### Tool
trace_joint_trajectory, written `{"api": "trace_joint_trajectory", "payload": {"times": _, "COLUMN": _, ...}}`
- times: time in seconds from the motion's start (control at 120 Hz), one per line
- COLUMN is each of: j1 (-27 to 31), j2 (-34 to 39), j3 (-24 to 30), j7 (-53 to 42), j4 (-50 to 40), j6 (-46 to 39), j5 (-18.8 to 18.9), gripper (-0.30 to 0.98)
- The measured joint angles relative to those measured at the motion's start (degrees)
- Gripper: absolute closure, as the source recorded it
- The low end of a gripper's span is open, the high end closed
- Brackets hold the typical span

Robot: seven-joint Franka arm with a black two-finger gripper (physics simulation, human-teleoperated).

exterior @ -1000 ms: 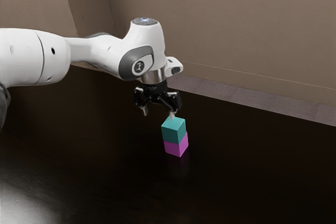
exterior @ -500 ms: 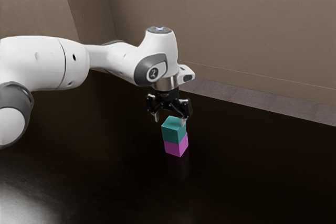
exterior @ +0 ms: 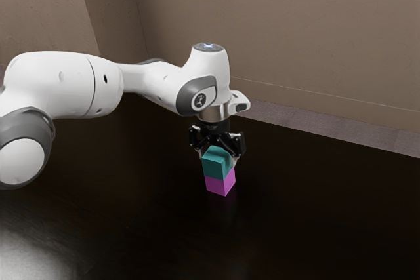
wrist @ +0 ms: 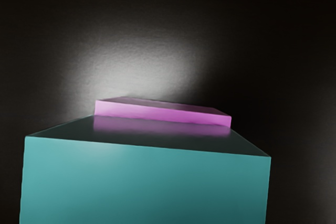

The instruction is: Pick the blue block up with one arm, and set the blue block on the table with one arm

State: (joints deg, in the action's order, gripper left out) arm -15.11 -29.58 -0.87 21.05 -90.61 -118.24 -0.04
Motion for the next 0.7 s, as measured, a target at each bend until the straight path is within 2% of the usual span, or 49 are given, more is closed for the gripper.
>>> {"api": "trace_joint_trajectory", "payload": {"times": 0.325, "j1": 0.5, "j2": -0.6, "j3": -0.3, "j7": -0.6, "j4": -0.6, "j6": -0.1, "j5": -0.1, "gripper": 0.02}}
{"api": "trace_joint_trajectory", "payload": {"times": 0.583, "j1": 0.6, "j2": -1.2, "j3": -0.4, "j7": -1.5, "j4": -0.5, "j6": -0.2, "j5": -0.2, "gripper": 0.24}}
{"api": "trace_joint_trajectory", "payload": {"times": 0.7, "j1": 0.4, "j2": -1.0, "j3": -0.4, "j7": -1.9, "j4": -0.3, "j6": -0.2, "j5": -0.1, "gripper": 0.27}}
